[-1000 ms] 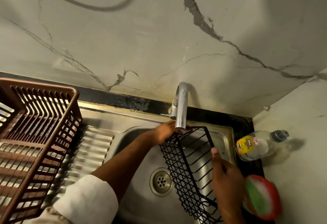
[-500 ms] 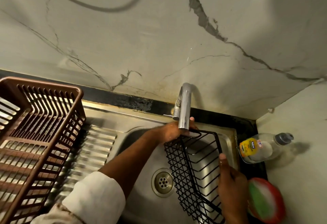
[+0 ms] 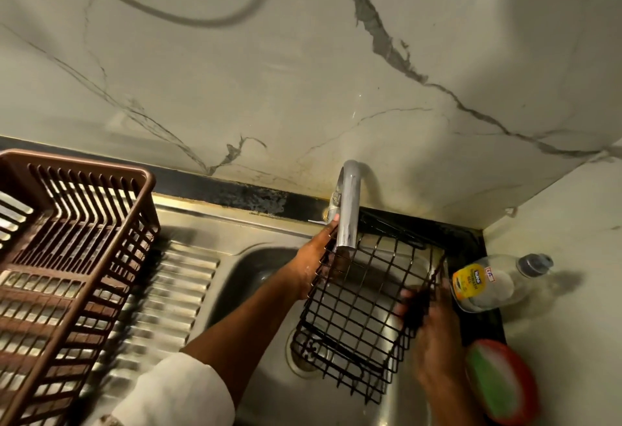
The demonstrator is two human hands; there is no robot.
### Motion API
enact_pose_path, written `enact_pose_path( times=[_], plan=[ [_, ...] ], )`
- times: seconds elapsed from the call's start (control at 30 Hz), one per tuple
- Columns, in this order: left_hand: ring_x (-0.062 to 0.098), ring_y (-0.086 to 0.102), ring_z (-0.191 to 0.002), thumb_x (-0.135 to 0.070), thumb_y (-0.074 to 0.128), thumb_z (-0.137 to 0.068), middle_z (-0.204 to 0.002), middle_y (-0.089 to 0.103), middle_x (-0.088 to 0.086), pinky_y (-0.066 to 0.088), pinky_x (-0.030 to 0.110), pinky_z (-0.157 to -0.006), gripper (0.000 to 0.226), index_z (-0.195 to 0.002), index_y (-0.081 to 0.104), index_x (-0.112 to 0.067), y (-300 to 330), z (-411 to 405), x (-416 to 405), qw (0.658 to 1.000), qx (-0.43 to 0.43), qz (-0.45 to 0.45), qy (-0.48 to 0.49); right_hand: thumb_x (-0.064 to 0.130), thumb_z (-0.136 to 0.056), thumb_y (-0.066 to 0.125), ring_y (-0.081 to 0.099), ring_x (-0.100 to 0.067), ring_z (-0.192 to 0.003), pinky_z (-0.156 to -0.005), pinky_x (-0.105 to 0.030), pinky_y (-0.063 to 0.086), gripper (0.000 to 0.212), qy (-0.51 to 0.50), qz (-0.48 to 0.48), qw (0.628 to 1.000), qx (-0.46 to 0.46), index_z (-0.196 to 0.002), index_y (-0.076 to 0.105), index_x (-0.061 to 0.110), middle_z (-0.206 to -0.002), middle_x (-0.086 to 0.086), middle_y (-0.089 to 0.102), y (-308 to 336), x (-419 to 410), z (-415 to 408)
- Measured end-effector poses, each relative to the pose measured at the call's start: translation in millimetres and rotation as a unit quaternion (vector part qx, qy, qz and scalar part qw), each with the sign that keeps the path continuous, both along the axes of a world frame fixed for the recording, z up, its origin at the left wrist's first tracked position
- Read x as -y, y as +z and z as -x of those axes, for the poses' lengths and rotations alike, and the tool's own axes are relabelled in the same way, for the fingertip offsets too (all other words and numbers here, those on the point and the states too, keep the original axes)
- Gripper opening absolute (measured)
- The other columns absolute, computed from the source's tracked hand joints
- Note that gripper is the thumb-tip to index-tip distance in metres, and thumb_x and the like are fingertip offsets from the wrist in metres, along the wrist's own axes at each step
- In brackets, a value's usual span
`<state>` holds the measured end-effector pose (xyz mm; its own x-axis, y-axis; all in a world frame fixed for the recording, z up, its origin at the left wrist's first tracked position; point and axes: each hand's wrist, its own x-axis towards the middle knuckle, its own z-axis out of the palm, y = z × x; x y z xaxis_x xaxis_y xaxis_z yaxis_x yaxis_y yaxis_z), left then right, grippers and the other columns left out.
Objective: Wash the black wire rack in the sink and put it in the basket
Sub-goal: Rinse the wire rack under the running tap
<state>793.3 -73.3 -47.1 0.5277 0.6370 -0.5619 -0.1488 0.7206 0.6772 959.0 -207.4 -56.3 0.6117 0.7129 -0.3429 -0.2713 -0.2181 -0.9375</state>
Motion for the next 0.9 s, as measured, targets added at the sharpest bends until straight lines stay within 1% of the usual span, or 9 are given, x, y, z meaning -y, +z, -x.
enact_pose_path(
  times=[0.07,0.13,0.23,0.33,0.43,0.5,0.63,0.77,0.9],
  plan=[
    [0.006,0.058,-0.046,-0.070,0.077,-0.064,-0.062,0.063,0.000,0.047,0.019,-0.044,0.064,-0.089,0.061,-0.013,-1,6,-4,0.998,-0.032,-0.036,-0.029,0.084,-0.075,0.055,0.071,-0.023,-0.078,-0.076,-0.038,0.055,0.068,0.040,-0.021,0.998,0.034,-0.092,0.073,0.021,-0.085,-0.008,0.075,7,-7,-6],
    [0.008,0.058,-0.062,-0.052,0.054,-0.095,-0.079,0.061,0.002,0.047,0.020,-0.057,0.035,-0.095,0.059,-0.018,-2,11,-4,0.985,-0.110,-0.112,-0.066,0.076,-0.083,0.051,0.072,-0.025,-0.085,-0.082,-0.040,0.054,0.060,0.079,-0.017,0.993,0.089,-0.093,0.075,0.021,-0.088,-0.008,0.077,16,-19,-16],
    [0.012,0.058,-0.079,-0.025,0.042,-0.109,-0.091,0.060,0.003,0.050,0.023,-0.071,0.020,-0.097,0.057,-0.018,-8,16,-4,0.966,-0.152,-0.182,-0.105,0.061,-0.094,0.052,0.073,-0.026,-0.085,-0.074,-0.034,0.057,0.046,0.202,0.014,0.966,0.161,-0.097,0.074,0.020,-0.088,-0.004,0.077,31,-38,-21],
    [0.023,0.060,-0.082,-0.033,0.049,-0.107,-0.088,0.064,0.010,0.051,0.029,-0.075,0.038,-0.099,0.066,0.001,-7,9,-2,0.943,-0.166,-0.225,-0.178,0.064,-0.088,0.047,0.069,-0.014,-0.066,-0.065,-0.036,0.054,0.045,0.296,0.070,0.916,0.261,-0.089,0.072,0.026,-0.072,0.001,0.072,33,-49,1],
    [0.026,0.058,-0.084,-0.052,0.055,-0.098,-0.090,0.063,0.020,0.053,0.046,-0.081,0.063,-0.103,0.066,0.009,-4,3,0,0.928,-0.191,-0.265,-0.180,0.067,-0.090,0.048,0.053,-0.009,-0.051,-0.055,-0.033,0.044,0.053,0.243,0.057,0.901,0.355,-0.060,0.061,0.025,-0.053,0.009,0.056,22,-51,20],
    [0.025,0.059,-0.086,-0.051,0.049,-0.100,-0.092,0.065,0.019,0.053,0.053,-0.091,0.058,-0.106,0.067,0.004,2,-3,2,0.923,-0.197,-0.271,-0.192,0.068,-0.091,0.048,0.050,-0.008,-0.049,-0.053,-0.032,0.043,0.059,0.210,0.063,0.902,0.372,-0.056,0.059,0.022,-0.049,0.011,0.052,14,-50,20],
    [0.013,0.061,-0.108,-0.043,0.034,-0.109,-0.115,0.068,0.004,0.047,0.021,-0.090,0.048,-0.120,0.067,-0.009,15,-16,5,0.924,-0.199,-0.242,-0.219,0.077,-0.089,0.034,0.065,-0.015,-0.064,-0.064,-0.038,0.055,0.072,0.192,0.096,0.899,0.381,-0.080,0.078,0.020,-0.062,0.003,0.068,11,-50,21],
    [0.015,0.049,-0.133,-0.073,0.041,-0.090,-0.144,0.057,0.003,0.036,0.032,-0.114,0.075,-0.142,0.056,-0.022,16,-13,9,0.940,-0.162,-0.219,-0.206,0.077,-0.087,0.030,0.060,-0.025,-0.060,-0.063,-0.041,0.050,0.078,0.190,0.122,0.907,0.357,-0.075,0.073,0.013,-0.055,-0.001,0.058,17,-55,20],
    [0.006,0.044,-0.136,-0.064,0.035,-0.100,-0.151,0.049,-0.005,0.029,0.028,-0.119,0.064,-0.149,0.050,-0.025,17,-7,15,0.931,-0.145,-0.246,-0.228,0.076,-0.089,0.033,0.065,-0.021,-0.067,-0.070,-0.041,0.054,0.072,0.191,0.122,0.913,0.340,-0.077,0.076,0.019,-0.066,0.001,0.070,22,-52,19]
  ],
)
